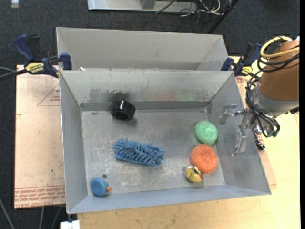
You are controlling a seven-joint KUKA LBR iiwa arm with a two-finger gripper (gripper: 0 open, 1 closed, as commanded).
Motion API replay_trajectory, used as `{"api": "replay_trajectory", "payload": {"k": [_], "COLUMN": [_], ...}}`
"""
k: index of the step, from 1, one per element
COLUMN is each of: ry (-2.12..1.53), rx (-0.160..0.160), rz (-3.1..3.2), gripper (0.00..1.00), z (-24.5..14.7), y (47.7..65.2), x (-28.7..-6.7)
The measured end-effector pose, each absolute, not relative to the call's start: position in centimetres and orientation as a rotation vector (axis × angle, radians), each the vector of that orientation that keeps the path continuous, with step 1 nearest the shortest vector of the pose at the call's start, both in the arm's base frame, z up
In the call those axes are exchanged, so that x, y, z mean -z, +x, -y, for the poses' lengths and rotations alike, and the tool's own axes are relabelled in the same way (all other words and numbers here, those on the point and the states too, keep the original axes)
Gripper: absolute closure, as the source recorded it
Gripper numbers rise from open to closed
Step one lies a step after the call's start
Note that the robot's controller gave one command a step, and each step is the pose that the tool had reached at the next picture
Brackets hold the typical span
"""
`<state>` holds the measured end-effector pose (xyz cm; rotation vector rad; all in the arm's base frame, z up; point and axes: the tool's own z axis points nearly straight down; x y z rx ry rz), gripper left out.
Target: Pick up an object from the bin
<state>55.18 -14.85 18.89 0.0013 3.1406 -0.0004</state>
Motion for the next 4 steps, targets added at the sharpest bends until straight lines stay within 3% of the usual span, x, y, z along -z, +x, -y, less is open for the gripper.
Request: {"api": "replay_trajectory", "payload": {"k": [2,3,4], "ry": [-0.135,-0.347,-0.256], "rx": [0.002,0.004,-0.007], "rz": [-3.133,-3.118,-3.127], "gripper": [0.00,0.00,0.00], "z": [14.9,11.5,9.4], "y": [55.2,56.0,55.1], "x": [-17.9,-14.0,-11.9]}}
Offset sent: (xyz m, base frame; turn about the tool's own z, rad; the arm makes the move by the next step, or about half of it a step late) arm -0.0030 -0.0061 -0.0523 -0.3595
